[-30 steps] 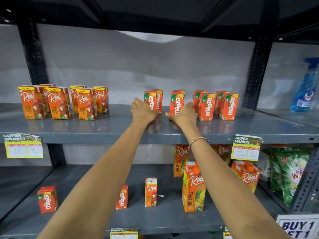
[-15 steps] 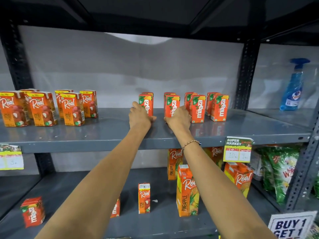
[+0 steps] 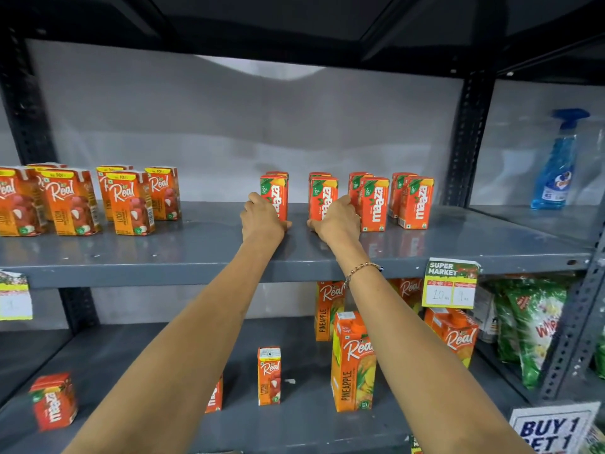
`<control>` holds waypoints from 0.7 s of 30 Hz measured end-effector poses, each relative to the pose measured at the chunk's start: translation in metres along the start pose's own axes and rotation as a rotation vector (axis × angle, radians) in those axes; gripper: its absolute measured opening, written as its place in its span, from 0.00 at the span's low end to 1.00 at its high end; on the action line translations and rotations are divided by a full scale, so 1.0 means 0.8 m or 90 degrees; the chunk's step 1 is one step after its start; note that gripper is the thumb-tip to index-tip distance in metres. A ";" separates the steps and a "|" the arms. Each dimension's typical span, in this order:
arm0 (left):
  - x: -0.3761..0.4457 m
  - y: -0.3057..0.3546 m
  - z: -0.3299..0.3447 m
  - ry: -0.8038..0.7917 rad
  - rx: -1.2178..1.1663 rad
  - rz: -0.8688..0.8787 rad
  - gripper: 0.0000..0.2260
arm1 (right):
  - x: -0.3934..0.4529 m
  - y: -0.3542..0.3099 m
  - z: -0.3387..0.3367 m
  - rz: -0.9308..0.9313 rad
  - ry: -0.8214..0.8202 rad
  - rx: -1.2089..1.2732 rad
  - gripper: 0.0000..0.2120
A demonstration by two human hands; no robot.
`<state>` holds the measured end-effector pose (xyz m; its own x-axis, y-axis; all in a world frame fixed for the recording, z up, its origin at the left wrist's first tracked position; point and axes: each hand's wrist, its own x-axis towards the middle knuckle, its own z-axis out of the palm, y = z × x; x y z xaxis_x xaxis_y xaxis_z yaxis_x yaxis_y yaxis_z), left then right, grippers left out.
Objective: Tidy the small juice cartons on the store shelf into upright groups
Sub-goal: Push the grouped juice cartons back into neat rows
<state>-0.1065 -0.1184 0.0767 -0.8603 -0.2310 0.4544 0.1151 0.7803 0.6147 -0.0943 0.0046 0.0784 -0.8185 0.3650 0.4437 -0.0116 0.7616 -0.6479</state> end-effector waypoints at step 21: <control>-0.004 0.003 -0.001 -0.005 0.038 0.038 0.34 | -0.002 -0.002 0.003 0.009 0.005 0.012 0.36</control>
<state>-0.1033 -0.1168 0.0773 -0.8566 -0.1784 0.4841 0.1367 0.8263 0.5464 -0.0939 0.0018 0.0771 -0.8140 0.3800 0.4393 -0.0108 0.7463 -0.6655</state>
